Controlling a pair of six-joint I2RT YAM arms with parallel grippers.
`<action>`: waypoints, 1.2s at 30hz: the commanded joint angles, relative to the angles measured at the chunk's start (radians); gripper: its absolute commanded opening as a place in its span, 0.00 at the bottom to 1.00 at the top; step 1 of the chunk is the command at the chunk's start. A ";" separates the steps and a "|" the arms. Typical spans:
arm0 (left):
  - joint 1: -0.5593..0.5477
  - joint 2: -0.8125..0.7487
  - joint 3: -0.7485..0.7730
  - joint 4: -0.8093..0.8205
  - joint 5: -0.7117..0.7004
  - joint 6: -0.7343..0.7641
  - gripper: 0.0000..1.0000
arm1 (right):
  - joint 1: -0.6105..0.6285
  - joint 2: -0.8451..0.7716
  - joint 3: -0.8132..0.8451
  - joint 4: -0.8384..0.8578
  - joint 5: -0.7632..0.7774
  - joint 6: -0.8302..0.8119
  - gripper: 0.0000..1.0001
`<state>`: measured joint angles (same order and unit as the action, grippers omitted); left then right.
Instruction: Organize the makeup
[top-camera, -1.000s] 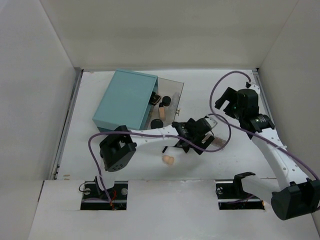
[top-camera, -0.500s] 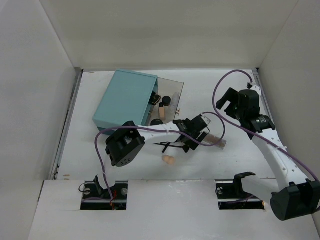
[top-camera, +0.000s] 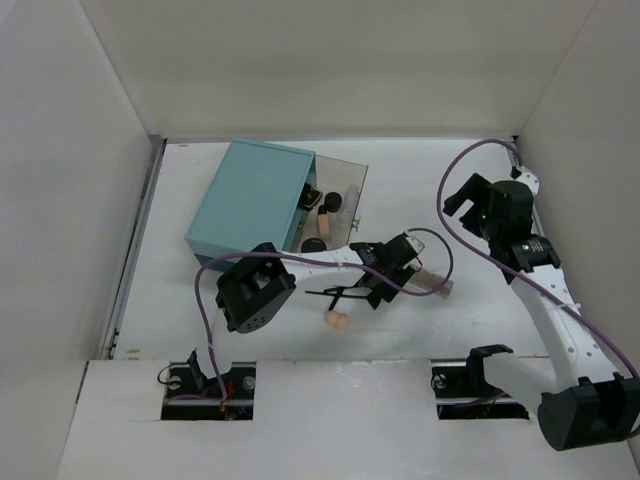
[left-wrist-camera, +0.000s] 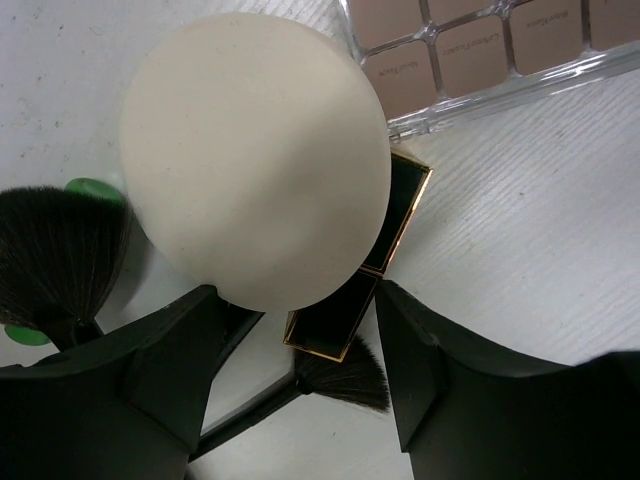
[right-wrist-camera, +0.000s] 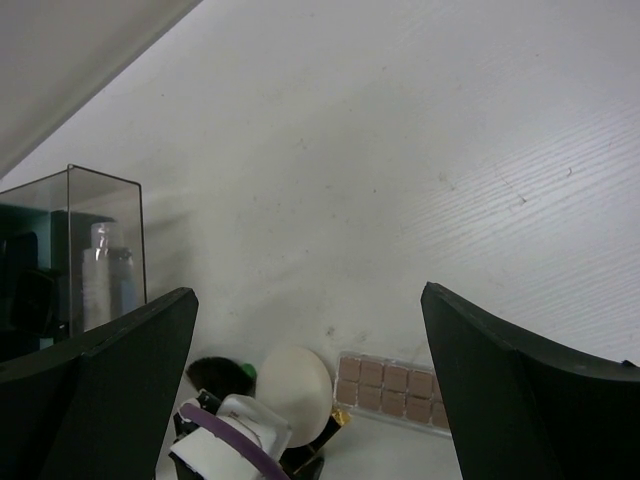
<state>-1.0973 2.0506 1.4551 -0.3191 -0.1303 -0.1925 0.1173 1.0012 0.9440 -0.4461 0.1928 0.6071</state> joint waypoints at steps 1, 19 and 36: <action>-0.016 0.003 0.045 0.014 0.008 -0.005 0.56 | -0.002 -0.003 -0.010 0.049 0.000 0.010 1.00; -0.057 0.025 0.094 0.008 -0.005 0.016 0.62 | -0.009 -0.015 -0.013 0.049 0.000 0.010 1.00; -0.144 -0.090 0.050 -0.014 -0.025 0.018 0.62 | -0.021 -0.078 -0.057 0.052 0.000 0.019 1.00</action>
<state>-1.2304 2.0705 1.5131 -0.3256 -0.1356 -0.1833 0.1036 0.9512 0.8879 -0.4400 0.1917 0.6128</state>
